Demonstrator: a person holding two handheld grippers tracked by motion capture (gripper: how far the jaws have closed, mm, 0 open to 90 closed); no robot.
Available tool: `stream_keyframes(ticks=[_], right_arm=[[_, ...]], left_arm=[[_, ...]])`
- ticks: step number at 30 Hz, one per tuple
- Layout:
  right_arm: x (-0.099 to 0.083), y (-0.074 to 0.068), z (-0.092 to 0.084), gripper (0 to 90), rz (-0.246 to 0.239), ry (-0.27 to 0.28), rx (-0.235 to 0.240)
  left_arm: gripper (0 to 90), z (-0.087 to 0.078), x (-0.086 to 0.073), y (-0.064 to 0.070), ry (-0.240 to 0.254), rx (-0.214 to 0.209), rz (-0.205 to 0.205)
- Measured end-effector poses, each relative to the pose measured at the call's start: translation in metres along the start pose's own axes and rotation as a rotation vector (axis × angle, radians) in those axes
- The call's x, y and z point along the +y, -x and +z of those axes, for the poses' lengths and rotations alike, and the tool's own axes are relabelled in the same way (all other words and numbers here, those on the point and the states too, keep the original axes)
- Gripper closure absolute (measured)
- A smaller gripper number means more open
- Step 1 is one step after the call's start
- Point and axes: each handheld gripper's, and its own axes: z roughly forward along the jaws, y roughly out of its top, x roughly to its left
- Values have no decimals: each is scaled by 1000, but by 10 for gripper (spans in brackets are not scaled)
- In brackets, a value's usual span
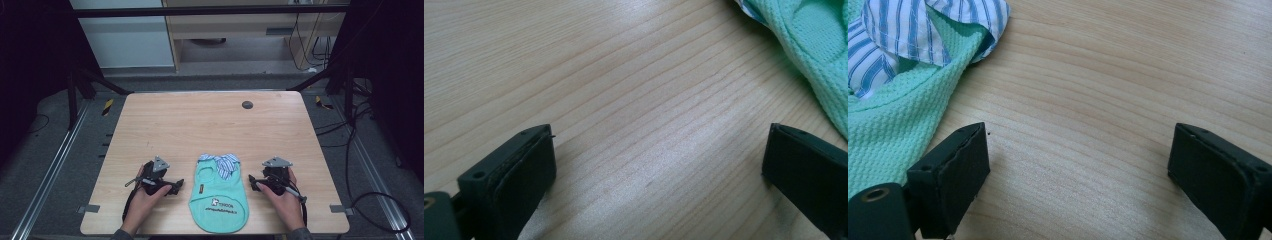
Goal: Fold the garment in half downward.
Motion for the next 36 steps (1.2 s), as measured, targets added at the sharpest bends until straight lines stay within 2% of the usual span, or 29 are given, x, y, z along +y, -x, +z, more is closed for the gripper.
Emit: stream_keyframes(ticks=[14, 17, 18, 20, 21, 23, 27, 29, 32, 33, 36], right_arm=[[-2, -1, -2, 110, 1, 0, -3], [-3, -2, -5, 184, 0, 1, 6], [-1, -2, -8, 255, 12, -12, 16], [5, -2, -11, 281, 9, -18, 60], [10, -3, -12, 306, -5, -27, 70], [20, -4, -14, 332, -67, -48, 92], [41, -10, -11, 376, -163, -121, 122], [50, -13, -7, 414, -186, -156, 151], [63, -19, -1, 474, -234, -197, 179], [67, -20, 0, 502, -240, -200, 186], [81, -24, 6, 548, -239, -217, 212]], left_arm=[[14, -2, -2, 1, 5, -6, 3], [54, -5, 0, 0, 7, -31, -8], [92, -6, 4, 0, 10, -57, -9], [113, -7, 12, -1, 3, -69, -1], [136, -8, 18, -2, -1, -72, 19], [145, -8, 29, -5, -25, -87, 32], [161, -7, 50, -11, -54, -152, 15], [178, -5, 57, -12, -66, -168, 18], [238, 0, 68, -11, -112, -187, 51], [261, 2, 73, -10, -128, -190, 72], [320, 6, 86, -8, -141, -210, 79]])
